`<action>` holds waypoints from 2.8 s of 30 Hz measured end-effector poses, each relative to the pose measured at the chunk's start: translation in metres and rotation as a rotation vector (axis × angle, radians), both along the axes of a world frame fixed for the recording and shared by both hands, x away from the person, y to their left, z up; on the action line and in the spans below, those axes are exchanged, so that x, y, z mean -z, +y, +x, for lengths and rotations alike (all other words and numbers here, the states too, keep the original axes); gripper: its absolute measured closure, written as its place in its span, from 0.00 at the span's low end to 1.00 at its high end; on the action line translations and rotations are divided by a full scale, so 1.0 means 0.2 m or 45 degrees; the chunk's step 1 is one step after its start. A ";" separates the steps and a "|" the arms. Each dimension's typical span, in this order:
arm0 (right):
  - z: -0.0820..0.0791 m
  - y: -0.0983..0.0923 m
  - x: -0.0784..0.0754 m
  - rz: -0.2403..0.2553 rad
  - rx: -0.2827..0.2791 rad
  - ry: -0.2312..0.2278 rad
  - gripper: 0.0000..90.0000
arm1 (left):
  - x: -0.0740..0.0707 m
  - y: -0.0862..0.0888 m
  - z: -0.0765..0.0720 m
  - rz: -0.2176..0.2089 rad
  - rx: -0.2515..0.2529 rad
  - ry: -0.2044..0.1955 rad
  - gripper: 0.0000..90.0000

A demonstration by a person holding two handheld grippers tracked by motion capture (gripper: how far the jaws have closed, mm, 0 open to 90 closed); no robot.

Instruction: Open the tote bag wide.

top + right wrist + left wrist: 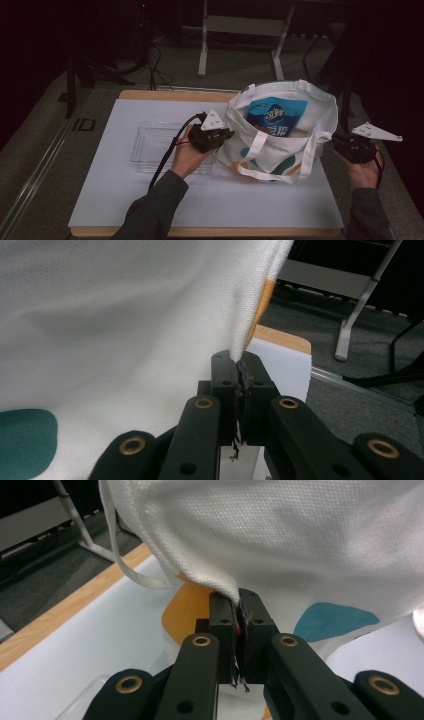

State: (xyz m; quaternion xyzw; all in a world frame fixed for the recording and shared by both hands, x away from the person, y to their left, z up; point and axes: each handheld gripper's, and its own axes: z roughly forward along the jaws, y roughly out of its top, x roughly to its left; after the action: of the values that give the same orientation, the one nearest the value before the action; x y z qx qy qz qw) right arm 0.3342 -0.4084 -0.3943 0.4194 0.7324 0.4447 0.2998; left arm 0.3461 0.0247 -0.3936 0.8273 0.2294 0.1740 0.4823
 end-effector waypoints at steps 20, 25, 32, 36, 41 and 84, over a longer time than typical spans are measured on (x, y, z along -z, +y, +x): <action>-0.05 0.04 0.18 -0.118 -0.003 0.060 0.97 | 0.16 -0.03 -0.04 0.121 0.013 0.043 0.97; -0.06 0.03 0.22 -0.111 0.005 0.072 0.97 | 0.19 -0.02 -0.04 0.138 0.008 0.063 0.97; -0.08 0.02 0.26 -0.093 0.014 0.089 0.97 | 0.23 0.01 -0.03 0.181 -0.015 0.095 0.97; -0.08 0.02 0.28 -0.095 0.011 0.095 0.97 | 0.25 0.00 -0.03 0.186 -0.004 0.103 0.98; -0.09 0.03 0.26 -0.096 0.003 0.088 0.97 | 0.23 0.00 -0.04 0.151 0.012 0.111 0.97; -0.12 0.07 0.45 -0.270 0.032 0.213 0.97 | 0.38 -0.12 -0.04 0.374 -0.013 0.174 0.98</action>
State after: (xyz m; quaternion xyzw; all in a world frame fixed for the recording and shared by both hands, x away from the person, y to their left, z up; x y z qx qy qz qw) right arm 0.3111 -0.3942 -0.4840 0.4302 0.7924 0.3244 0.2860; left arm 0.3388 0.0011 -0.4687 0.8976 0.2380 0.1514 0.3387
